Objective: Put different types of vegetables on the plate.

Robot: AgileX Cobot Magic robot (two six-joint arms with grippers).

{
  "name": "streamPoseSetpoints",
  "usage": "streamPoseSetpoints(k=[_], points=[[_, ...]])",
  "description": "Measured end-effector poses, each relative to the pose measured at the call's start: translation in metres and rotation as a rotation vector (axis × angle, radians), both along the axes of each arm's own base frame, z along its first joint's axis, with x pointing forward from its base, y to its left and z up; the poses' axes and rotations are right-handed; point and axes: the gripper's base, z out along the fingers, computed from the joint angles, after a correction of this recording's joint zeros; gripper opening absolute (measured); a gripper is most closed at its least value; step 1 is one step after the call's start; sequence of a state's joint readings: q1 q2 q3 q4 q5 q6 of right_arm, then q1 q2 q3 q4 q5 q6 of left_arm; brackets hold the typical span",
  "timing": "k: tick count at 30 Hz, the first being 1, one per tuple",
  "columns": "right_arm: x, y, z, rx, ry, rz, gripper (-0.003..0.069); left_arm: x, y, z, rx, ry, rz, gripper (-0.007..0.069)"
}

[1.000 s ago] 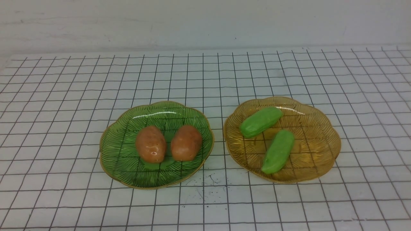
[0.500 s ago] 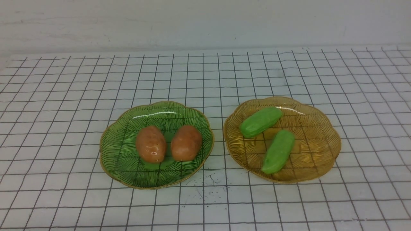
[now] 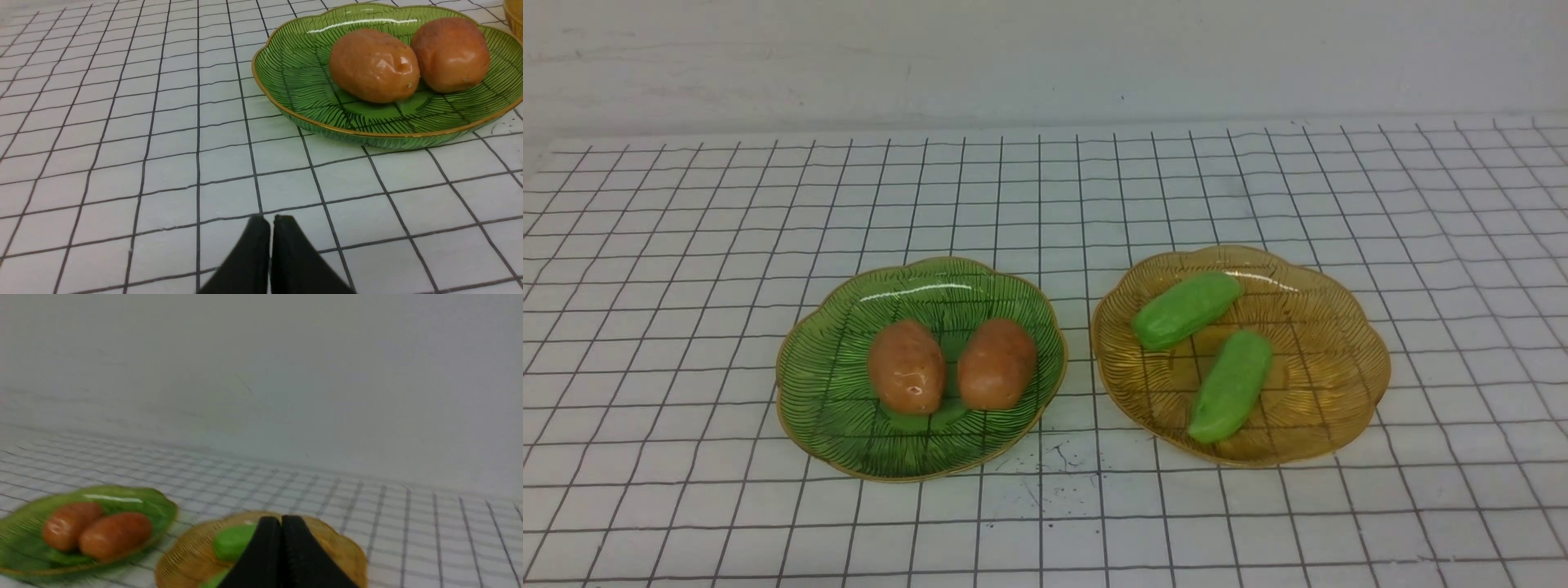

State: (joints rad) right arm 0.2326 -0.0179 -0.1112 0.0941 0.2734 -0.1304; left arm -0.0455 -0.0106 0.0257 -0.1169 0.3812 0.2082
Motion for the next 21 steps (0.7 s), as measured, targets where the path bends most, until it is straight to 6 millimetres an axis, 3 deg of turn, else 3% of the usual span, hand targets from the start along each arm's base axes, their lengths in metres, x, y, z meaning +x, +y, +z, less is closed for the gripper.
streamPoseSetpoints(k=[3,7,21], points=[[0.007,-0.005,-0.034,-0.018,0.100,-0.128,-0.0015,0.000,0.000,0.000,0.000,0.000,0.000,-0.0008],[0.009,-0.013,-0.053,-0.022,0.209,-0.268,-0.0015,0.000,0.000,0.000,0.000,0.000,0.000,-0.0008],[0.008,-0.016,-0.055,-0.020,0.242,-0.324,-0.0015,0.000,0.000,0.000,0.000,0.000,0.000,-0.0008]])
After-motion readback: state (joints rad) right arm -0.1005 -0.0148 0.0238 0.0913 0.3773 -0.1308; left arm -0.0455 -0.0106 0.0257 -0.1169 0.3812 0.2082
